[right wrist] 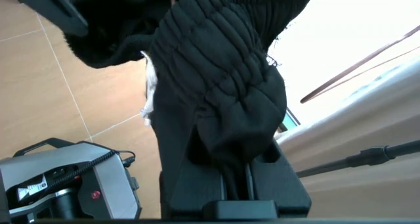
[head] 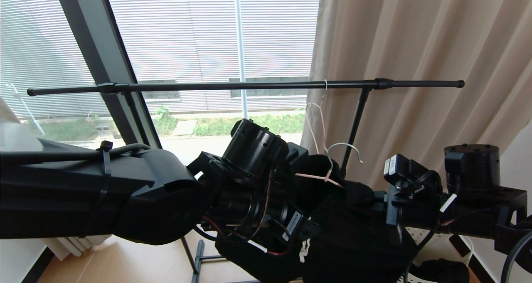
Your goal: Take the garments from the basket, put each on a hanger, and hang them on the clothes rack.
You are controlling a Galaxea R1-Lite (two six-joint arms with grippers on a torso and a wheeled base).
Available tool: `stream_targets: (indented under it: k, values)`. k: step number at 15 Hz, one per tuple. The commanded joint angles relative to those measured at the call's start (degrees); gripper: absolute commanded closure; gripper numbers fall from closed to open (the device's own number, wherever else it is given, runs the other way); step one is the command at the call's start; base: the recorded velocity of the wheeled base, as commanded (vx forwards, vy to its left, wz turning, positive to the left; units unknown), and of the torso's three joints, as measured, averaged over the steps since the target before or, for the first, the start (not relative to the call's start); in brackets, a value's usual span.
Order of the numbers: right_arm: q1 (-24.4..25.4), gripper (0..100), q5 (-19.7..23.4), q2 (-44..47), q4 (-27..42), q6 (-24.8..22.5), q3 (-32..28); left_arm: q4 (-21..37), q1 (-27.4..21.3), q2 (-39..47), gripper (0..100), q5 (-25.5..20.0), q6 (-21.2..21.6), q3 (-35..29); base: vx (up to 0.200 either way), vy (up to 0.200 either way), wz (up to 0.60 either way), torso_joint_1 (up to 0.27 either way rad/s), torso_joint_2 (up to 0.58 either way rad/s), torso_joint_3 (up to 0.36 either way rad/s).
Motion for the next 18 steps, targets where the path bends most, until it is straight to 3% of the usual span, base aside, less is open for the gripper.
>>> stream_targets:
  k: [1, 9, 11, 13, 14, 15, 16, 17, 18]
  values:
    - [0.1, 100, 0.0, -0.2, 0.0, -0.1, 0.0, -0.7, -0.1, -0.2, 0, 0.1, -0.1, 0.4, 0.000, 0.000, 0.00, 0.000, 0.00, 0.000]
    - [0.0, 100, 0.1, 0.4, -0.1, -0.1, 0.0, -1.6, 0.7, -12.1, 0, -0.1, -1.2, 8.8, 0.000, 0.000, 0.00, 0.000, 0.00, 0.000]
    - [0.0, 100, 2.0, 0.4, -0.1, -0.1, 0.2, -1.6, 3.9, -15.8, 0, -0.3, 0.1, 10.2, 0.000, 0.000, 0.00, 0.000, 0.00, 0.000]
    - [0.0, 100, 4.3, 0.2, -0.1, -0.1, 0.9, -1.6, 7.9, -17.0, 0, -0.6, 5.5, 9.7, 0.000, 0.000, 0.00, 0.000, 0.00, 0.000]
    - [0.0, 100, 5.7, 0.1, -0.1, -0.1, 1.2, -1.5, 11.2, -17.6, 0, -1.7, 14.3, 9.5, 0.000, 0.000, 0.00, 0.000, 0.00, 0.000]
    - [0.0, 100, 6.0, 0.1, -0.1, -0.1, 1.2, -1.5, 12.4, -17.7, 0, -3.1, 18.2, 9.5, 0.000, 0.000, 0.00, 0.000, 0.00, 0.000]
    - [0.0, 100, 6.9, -0.2, -0.1, -0.1, 1.4, -1.5, 15.0, -17.7, 0, -7.8, 25.8, 9.4, 0.000, 0.000, 0.00, 0.000, 0.00, 0.000]
    - [0.0, 100, 7.5, -0.2, -0.1, -0.1, 1.6, -1.4, 16.2, -17.6, 0, -11.2, 29.7, 9.5, 0.000, 0.000, 0.00, 0.000, 0.00, 0.000]
    - [0.0, 100, 7.6, -0.3, -0.1, -0.2, 1.7, -1.0, 17.6, -17.2, 0, -18.2, 35.4, 10.1, 0.000, 0.000, 0.00, 0.000, 0.00, 0.000]
